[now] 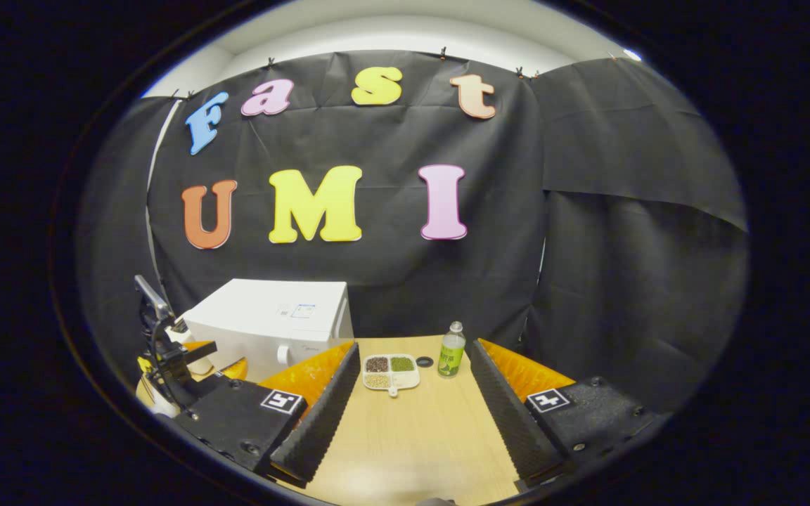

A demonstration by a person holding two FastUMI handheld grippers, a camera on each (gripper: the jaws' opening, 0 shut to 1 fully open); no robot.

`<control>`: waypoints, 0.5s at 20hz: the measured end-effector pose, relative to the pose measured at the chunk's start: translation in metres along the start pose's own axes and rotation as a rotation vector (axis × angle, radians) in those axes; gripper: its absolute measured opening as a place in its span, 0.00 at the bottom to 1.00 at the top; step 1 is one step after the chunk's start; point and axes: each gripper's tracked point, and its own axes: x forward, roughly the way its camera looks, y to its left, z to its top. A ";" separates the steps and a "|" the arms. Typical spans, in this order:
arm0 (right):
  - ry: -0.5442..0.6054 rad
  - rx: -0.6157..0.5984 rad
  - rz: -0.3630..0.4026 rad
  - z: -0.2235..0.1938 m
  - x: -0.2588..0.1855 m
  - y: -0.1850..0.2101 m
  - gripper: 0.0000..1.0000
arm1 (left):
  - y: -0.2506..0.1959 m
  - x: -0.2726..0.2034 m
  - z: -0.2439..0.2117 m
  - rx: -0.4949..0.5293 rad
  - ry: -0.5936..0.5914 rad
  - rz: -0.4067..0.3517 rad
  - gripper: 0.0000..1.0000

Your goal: Open the microwave oven with the left hand, put the food in, and close the microwave oven.

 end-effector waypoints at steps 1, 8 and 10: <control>-0.003 -0.004 0.007 -0.001 -0.004 0.005 1.00 | 0.001 -0.014 0.009 -0.007 -0.015 -0.001 0.96; -0.052 -0.004 0.038 0.002 -0.040 0.030 0.92 | 0.020 -0.132 0.057 -0.022 -0.089 0.044 0.96; -0.067 -0.008 0.041 0.002 -0.051 0.038 0.92 | 0.030 -0.162 0.065 -0.044 -0.099 0.054 0.96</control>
